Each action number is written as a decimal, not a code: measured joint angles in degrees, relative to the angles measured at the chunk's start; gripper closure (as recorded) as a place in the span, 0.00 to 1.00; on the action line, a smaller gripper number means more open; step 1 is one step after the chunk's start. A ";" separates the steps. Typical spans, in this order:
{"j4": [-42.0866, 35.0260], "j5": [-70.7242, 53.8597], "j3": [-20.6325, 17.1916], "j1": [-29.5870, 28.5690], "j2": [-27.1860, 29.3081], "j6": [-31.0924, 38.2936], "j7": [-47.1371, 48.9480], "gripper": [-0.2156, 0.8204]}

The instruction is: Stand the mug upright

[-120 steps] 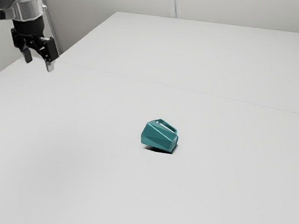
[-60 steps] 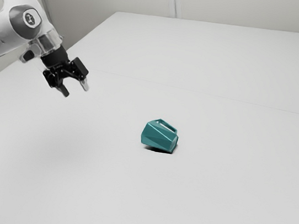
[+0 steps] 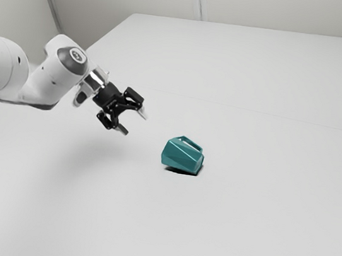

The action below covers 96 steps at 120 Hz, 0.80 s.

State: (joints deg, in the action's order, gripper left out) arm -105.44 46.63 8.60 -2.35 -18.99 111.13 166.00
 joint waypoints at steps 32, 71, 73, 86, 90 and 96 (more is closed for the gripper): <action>1.51 5.39 -3.80 0.91 -2.97 5.34 0.00 0.21; 0.12 11.36 -5.78 2.94 -5.16 8.78 0.00 0.21; 0.04 11.62 -5.78 3.11 -5.20 8.86 0.00 0.21; -0.41 13.18 -6.17 3.85 -5.65 9.24 0.00 0.21; -0.49 13.59 -6.31 3.97 -5.82 9.33 0.00 0.21; -0.53 14.17 -6.42 4.08 -6.25 9.43 0.00 0.21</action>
State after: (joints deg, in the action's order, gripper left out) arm -105.97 60.79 2.18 1.73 -25.24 120.56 166.00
